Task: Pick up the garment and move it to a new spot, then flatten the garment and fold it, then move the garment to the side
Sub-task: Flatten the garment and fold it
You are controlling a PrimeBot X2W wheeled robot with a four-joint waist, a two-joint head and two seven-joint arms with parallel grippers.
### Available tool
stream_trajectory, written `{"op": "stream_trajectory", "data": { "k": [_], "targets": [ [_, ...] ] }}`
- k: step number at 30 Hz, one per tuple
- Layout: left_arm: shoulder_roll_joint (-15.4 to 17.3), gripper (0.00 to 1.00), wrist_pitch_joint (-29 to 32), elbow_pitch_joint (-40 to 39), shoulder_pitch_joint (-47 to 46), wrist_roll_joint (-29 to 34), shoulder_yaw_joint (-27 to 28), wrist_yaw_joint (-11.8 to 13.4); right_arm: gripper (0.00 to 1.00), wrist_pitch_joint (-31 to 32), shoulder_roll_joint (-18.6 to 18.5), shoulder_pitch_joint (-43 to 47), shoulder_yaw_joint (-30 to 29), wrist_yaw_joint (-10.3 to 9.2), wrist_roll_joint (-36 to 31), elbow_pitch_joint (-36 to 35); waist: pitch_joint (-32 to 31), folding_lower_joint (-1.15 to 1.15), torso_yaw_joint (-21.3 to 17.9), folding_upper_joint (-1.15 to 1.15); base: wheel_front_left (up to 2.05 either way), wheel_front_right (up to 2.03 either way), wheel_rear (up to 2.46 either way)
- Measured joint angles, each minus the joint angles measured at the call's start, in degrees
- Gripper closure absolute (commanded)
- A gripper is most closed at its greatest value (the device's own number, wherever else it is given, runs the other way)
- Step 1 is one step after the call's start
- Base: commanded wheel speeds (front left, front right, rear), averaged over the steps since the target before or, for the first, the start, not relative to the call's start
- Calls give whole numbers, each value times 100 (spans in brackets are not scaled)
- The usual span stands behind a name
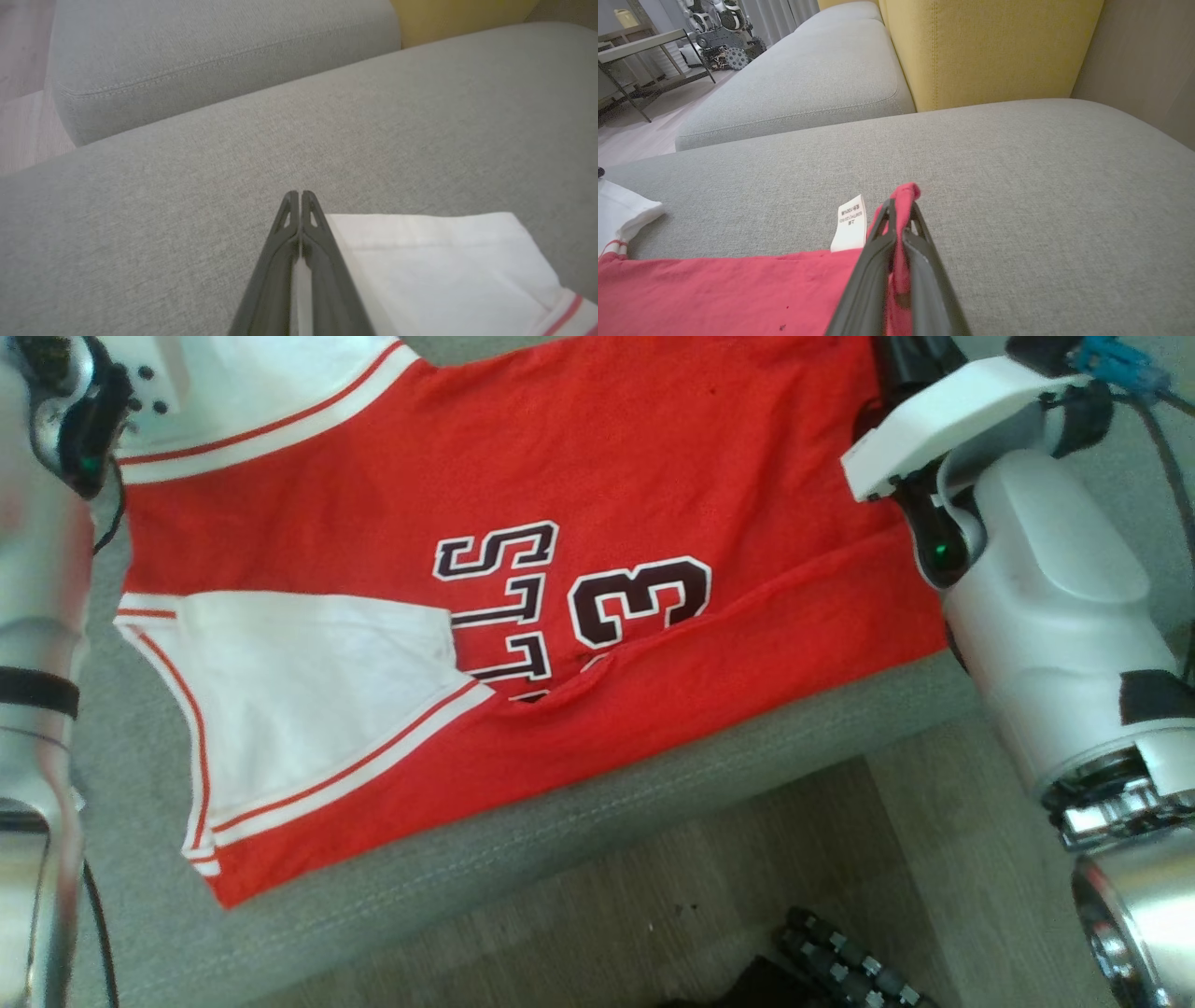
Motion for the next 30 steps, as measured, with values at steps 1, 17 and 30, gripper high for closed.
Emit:
{"op": "stream_trajectory", "data": {
  "k": [1,17,30],
  "targets": [
    [-30,100,-87,-16,0,-36,21,-1,100,-18,-31,-2,0,-1,2,22,-17,0,30,0,0,0,0],
    [-116,100,-795,-578,415,-487,-242,-26,100,-68,-407,87,-153,0,33,115,-458,0,374,0,0,0,0],
    [504,100,-714,-2882,2327,-1184,-505,43,100,-74,-960,1235,-377,0,-26,-213,-1124,-1,901,0,0,0,0]
  ]
}}
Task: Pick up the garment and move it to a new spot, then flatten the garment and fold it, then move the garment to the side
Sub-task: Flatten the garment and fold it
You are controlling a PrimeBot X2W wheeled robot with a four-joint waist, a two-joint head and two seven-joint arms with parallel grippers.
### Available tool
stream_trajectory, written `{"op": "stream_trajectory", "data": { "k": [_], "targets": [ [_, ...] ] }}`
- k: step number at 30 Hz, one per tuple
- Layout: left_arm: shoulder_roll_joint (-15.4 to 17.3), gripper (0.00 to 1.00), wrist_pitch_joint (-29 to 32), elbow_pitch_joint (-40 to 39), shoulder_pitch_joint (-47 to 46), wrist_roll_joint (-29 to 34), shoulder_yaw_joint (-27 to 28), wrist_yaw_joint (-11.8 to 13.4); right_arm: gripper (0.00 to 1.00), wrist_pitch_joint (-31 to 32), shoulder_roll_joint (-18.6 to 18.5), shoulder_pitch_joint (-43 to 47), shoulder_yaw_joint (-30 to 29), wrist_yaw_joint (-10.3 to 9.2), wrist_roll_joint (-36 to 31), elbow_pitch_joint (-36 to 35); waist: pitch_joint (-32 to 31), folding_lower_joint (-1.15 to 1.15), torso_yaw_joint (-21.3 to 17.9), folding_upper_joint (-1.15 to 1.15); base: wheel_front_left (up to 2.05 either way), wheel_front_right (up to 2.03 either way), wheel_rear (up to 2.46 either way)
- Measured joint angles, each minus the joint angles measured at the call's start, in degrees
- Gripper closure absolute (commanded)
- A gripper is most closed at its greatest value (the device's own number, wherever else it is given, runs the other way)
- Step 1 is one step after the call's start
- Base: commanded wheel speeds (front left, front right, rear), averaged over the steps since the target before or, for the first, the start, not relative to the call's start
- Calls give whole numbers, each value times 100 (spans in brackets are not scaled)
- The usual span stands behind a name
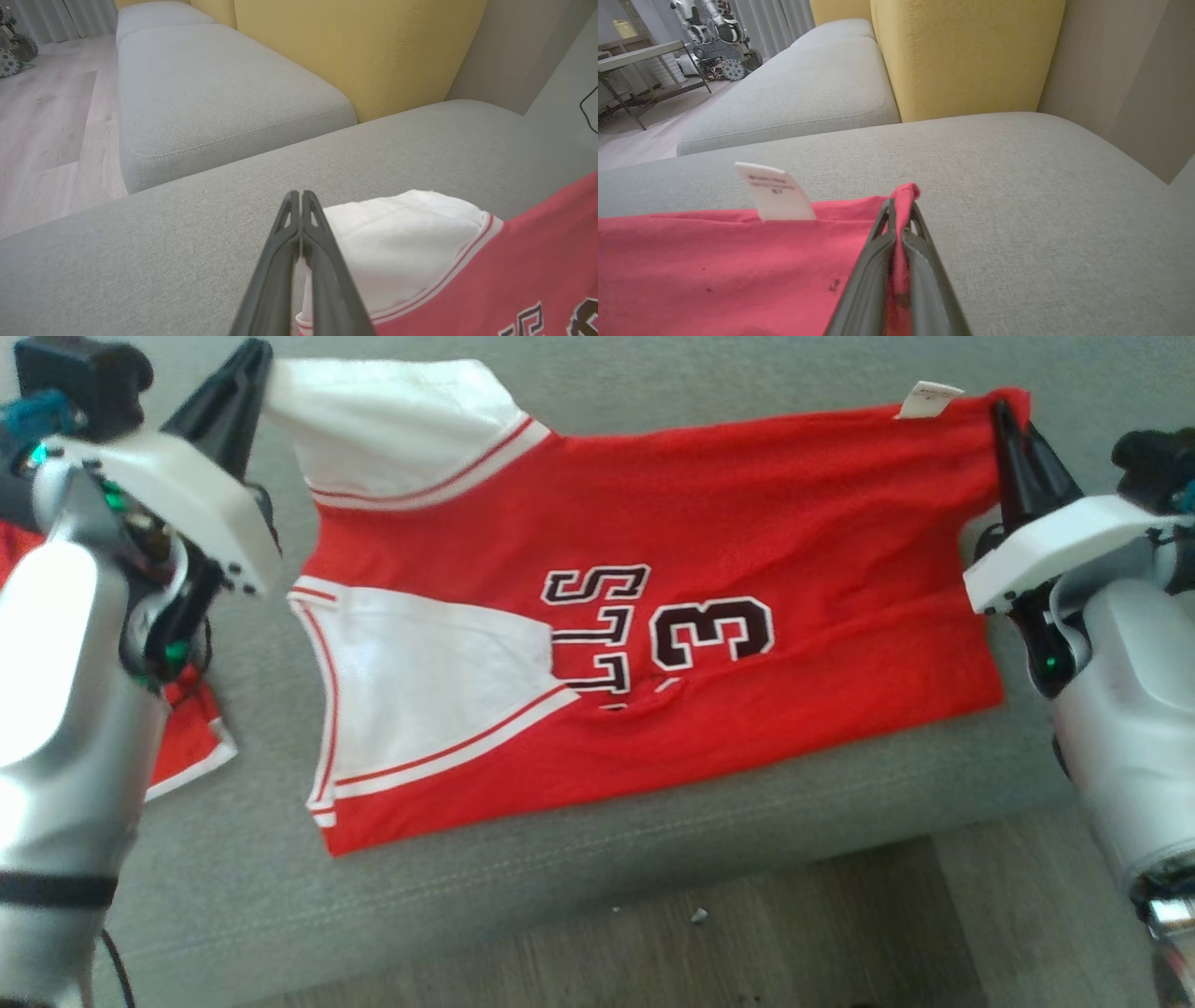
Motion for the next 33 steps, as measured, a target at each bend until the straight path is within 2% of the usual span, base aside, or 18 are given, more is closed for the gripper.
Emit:
{"op": "stream_trajectory", "data": {
  "k": [6,16,25,33],
  "targets": [
    [176,100,397,-1023,613,-291,-16,15,100,0,-155,197,116,0,9,-62,-136,0,233,0,0,0,0],
    [872,100,1406,-2655,2120,-571,-356,41,100,85,-485,691,316,0,120,-233,-423,0,465,0,0,0,0],
    [1323,100,2137,-3267,3178,-1050,-570,94,100,903,-777,1378,754,0,558,-794,-663,0,450,0,0,0,0],
    [1367,100,2299,-3433,3382,-1159,-692,151,100,1827,-1104,1793,1065,0,873,-1562,-741,0,336,0,0,0,0]
  ]
}}
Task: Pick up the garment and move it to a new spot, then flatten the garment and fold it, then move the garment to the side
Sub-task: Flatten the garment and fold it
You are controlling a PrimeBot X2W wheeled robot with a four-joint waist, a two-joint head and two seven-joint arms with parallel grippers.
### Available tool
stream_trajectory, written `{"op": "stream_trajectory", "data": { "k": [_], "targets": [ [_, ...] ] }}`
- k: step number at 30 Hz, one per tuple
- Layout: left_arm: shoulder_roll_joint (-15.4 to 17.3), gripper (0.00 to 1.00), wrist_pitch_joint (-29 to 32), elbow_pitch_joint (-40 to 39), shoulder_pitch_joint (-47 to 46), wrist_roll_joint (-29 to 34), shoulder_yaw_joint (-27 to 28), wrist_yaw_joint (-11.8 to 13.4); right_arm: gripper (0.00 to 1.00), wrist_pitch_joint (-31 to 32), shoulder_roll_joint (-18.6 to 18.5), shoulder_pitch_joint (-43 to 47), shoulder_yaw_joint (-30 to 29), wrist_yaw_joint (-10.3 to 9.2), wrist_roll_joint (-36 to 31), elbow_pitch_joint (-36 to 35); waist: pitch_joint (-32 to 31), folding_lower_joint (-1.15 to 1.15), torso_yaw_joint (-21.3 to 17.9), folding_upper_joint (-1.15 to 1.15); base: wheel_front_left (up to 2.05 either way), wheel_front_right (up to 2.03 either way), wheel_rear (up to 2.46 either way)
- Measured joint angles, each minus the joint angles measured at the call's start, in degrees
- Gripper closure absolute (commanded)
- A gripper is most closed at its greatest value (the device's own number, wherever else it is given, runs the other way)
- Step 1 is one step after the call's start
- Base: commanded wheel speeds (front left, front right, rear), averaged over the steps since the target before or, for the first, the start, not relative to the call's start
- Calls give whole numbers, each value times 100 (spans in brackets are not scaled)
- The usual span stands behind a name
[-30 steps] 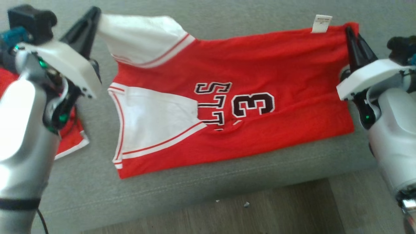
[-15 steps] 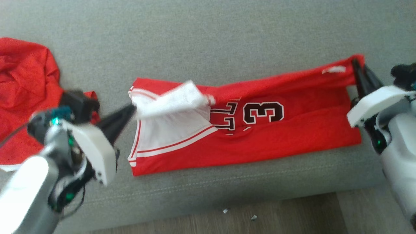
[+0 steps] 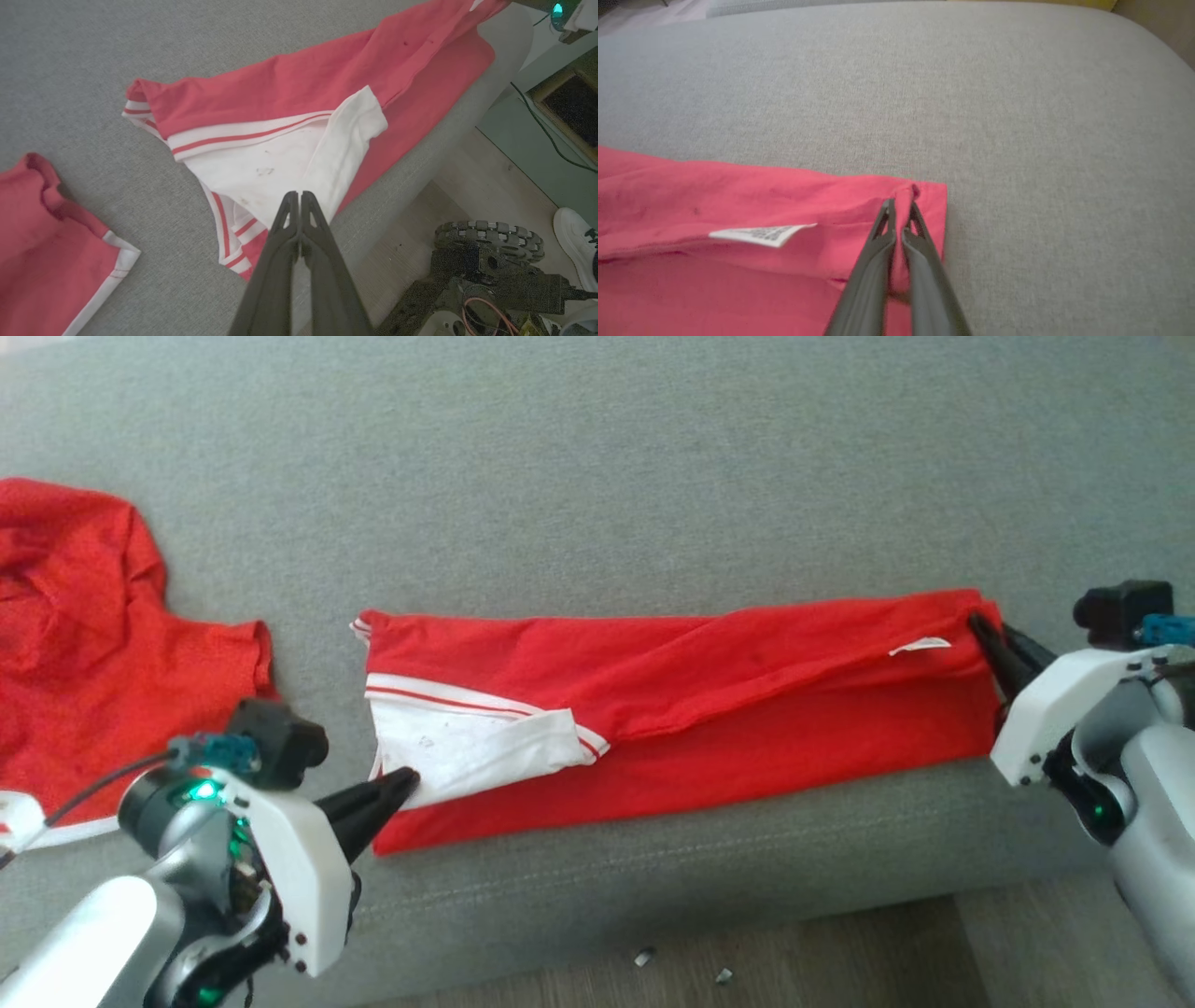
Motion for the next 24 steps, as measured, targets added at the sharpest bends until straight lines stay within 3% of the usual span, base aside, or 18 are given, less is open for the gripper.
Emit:
{"op": "stream_trajectory", "data": {
  "k": [2,4,5,6,7,8,12,17,24],
  "targets": [
    [7,100,34,1,21,-1,-36,0,100,287,-79,95,55,0,114,-170,-19,0,-24,0,0,0,0],
    [9,100,92,15,113,-34,-76,26,0,525,-156,211,98,0,165,-338,-47,0,-45,0,0,0,0],
    [13,100,120,31,167,-33,-120,43,0,611,-182,272,88,0,204,-408,-61,0,-54,0,0,0,0],
    [12,57,119,37,225,-32,-155,44,0,679,-203,319,67,0,229,-463,-75,0,-61,0,0,0,0],
    [9,7,116,42,270,-32,-177,47,0,733,-230,365,43,0,232,-525,-90,0,-66,0,0,0,0],
    [5,0,116,55,308,-26,-181,60,0,775,-256,402,9,0,232,-589,-105,0,-70,0,0,0,0],
    [-3,0,23,82,341,-26,-138,208,0,884,-311,442,-293,0,148,-778,-178,0,-69,0,0,0,0],
    [-187,0,-536,167,328,-26,229,501,0,723,-226,522,-954,0,-151,-1016,-283,0,-46,0,0,0,0],
    [-1060,0,-2107,475,318,-108,849,921,0,-193,646,1004,-1969,-1,-530,-1774,-520,0,-34,0,0,0,0]
  ]
}}
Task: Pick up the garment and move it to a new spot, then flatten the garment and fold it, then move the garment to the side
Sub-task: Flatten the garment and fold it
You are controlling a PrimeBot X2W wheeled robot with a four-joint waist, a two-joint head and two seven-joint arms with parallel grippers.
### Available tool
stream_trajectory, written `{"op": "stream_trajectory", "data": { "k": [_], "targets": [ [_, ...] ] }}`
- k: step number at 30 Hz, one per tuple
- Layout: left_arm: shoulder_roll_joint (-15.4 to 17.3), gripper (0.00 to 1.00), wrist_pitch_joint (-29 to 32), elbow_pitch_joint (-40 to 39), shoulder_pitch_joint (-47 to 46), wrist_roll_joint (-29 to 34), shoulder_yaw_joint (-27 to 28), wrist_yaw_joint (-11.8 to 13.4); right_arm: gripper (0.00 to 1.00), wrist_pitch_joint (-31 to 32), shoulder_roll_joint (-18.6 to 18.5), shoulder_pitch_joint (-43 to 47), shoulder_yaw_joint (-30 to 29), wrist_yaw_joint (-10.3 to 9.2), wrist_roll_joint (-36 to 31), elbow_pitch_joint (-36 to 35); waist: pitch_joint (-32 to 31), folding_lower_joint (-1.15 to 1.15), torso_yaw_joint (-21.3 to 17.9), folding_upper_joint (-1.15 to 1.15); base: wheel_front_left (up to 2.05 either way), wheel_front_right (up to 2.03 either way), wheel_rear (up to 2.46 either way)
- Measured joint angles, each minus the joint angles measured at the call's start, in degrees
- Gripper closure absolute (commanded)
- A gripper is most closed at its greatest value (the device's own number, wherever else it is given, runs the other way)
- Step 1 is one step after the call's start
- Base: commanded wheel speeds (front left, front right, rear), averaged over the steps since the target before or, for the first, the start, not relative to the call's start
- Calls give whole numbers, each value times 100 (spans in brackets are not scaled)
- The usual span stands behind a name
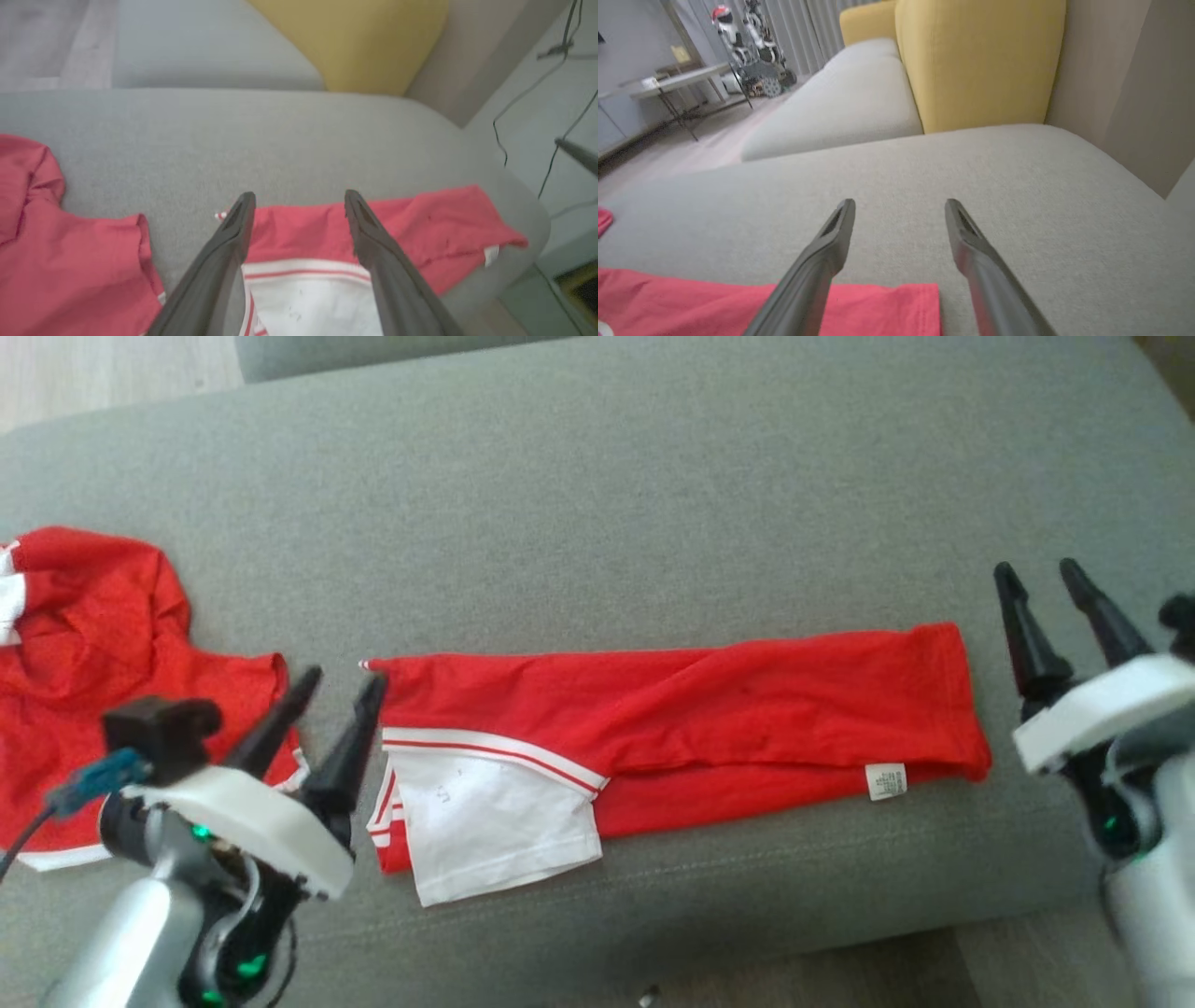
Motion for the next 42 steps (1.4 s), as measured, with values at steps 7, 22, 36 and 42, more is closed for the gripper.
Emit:
{"op": "stream_trajectory", "data": {
  "k": [7,22,36,42],
  "targets": [
    [-806,0,-1556,376,15,-237,502,31,0,-659,731,708,-621,0,-166,-608,-73,0,7,0,0,0,0],
    [-2073,0,-2012,940,439,1011,1791,-675,0,-968,1337,1106,-1093,0,-762,-861,22,0,53,0,0,0,0],
    [-2284,0,-2012,1274,124,1357,1876,-1038,0,-226,1766,187,-2240,0,-1217,865,557,0,211,0,0,0,0],
    [-2296,0,-2013,1329,-25,1359,1909,-1085,0,-51,1759,-182,-2499,0,-1512,1406,832,1,279,0,0,0,0]
  ]
}}
